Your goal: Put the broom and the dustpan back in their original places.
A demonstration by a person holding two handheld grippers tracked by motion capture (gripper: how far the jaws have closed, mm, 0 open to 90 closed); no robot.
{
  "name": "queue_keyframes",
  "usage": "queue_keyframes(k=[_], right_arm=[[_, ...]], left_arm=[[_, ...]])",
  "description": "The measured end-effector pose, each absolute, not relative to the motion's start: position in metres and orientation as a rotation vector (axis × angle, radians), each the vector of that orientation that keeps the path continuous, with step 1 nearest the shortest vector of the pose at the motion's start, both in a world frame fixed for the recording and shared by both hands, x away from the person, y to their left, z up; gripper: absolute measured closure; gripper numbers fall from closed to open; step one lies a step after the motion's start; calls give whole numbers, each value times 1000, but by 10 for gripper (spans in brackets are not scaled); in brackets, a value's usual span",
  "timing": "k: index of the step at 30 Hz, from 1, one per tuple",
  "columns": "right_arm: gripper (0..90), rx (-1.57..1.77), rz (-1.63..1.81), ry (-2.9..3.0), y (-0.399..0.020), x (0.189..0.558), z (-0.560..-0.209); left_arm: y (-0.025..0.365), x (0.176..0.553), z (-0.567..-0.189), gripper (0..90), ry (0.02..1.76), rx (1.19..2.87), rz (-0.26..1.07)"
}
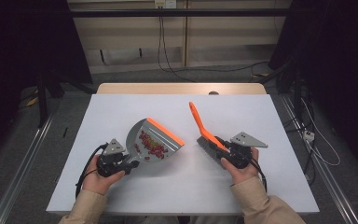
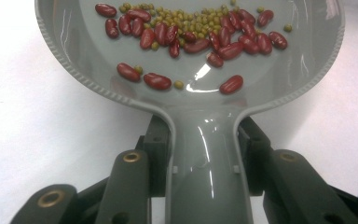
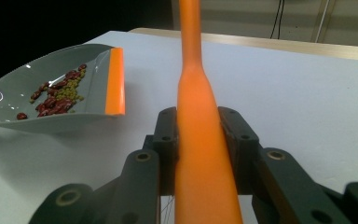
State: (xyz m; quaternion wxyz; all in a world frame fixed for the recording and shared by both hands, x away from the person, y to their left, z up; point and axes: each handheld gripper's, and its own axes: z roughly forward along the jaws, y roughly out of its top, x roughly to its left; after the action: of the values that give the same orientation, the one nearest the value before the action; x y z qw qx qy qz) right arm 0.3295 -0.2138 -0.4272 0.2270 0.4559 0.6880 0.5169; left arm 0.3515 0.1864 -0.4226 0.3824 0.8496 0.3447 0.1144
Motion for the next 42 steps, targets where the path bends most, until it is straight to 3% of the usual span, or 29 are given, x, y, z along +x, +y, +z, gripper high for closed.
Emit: queue_keyframes(k=[42], right_arm=[[709, 1318, 1399, 1802, -254, 327, -428]], left_arm=[[215, 366, -425, 638, 1058, 2078, 366]])
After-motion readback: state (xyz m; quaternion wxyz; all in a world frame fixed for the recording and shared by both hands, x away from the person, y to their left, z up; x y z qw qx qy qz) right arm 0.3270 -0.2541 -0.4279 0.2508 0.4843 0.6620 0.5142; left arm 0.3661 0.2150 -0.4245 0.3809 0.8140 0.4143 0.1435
